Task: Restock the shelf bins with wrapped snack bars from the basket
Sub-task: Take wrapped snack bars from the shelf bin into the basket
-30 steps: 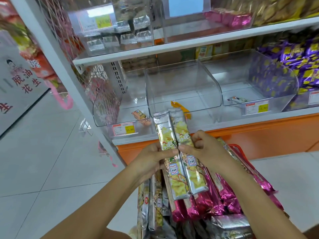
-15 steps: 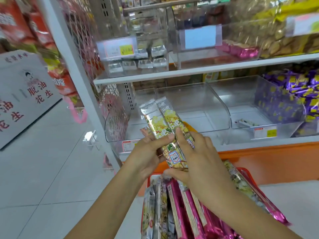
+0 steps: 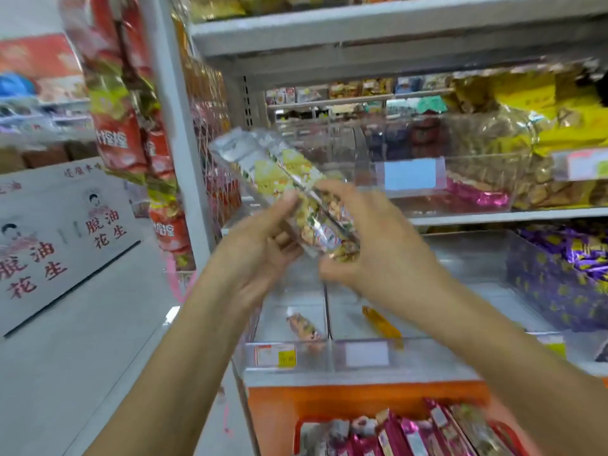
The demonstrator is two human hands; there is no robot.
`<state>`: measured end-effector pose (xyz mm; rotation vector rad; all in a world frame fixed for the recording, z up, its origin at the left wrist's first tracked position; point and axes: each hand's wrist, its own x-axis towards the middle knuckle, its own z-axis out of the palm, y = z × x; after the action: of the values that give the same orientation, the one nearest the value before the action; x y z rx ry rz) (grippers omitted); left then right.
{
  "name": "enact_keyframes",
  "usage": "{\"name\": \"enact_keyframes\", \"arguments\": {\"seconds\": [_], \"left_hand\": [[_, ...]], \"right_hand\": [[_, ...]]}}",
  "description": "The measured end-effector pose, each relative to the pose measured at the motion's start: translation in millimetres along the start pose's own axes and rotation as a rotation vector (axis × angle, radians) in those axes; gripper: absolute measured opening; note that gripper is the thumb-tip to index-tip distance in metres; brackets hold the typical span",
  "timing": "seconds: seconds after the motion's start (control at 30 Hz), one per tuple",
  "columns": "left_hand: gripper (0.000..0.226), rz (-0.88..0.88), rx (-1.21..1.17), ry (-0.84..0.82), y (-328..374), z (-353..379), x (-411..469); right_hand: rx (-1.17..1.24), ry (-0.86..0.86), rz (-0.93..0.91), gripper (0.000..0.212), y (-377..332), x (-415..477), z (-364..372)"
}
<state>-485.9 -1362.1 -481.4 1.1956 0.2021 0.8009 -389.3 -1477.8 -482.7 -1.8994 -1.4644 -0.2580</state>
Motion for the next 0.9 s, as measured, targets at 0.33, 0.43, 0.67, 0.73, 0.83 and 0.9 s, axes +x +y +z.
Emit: {"name": "enact_keyframes", "arguments": {"seconds": [0.33, 0.43, 0.67, 0.73, 0.83, 0.9], "left_hand": [[0.056, 0.246, 1.281, 0.24, 52, -48, 75], [0.068, 0.221, 1.337, 0.189, 42, -61, 91], [0.077, 0.225, 1.356, 0.17, 34, -80, 99], [0.073, 0.261, 1.321, 0.159, 35, -83, 96], [0.07, 0.29, 1.323, 0.143, 36, -89, 93], [0.07, 0.295, 1.304, 0.123, 35, -93, 93]], "right_hand": [[-0.401, -0.252, 0.145, 0.046, -38, 152, -76], [-0.59, -0.389, 0.194, 0.052, -49, 186, -68], [-0.724, -0.639, 0.344, 0.075, -29, 246, -32], [-0.708, -0.637, 0.357, 0.077, -24, 257, -18], [-0.648, -0.61, 0.344, 0.069, -22, 266, 3], [-0.634, -0.603, 0.355, 0.059, -20, 266, 17]]}}
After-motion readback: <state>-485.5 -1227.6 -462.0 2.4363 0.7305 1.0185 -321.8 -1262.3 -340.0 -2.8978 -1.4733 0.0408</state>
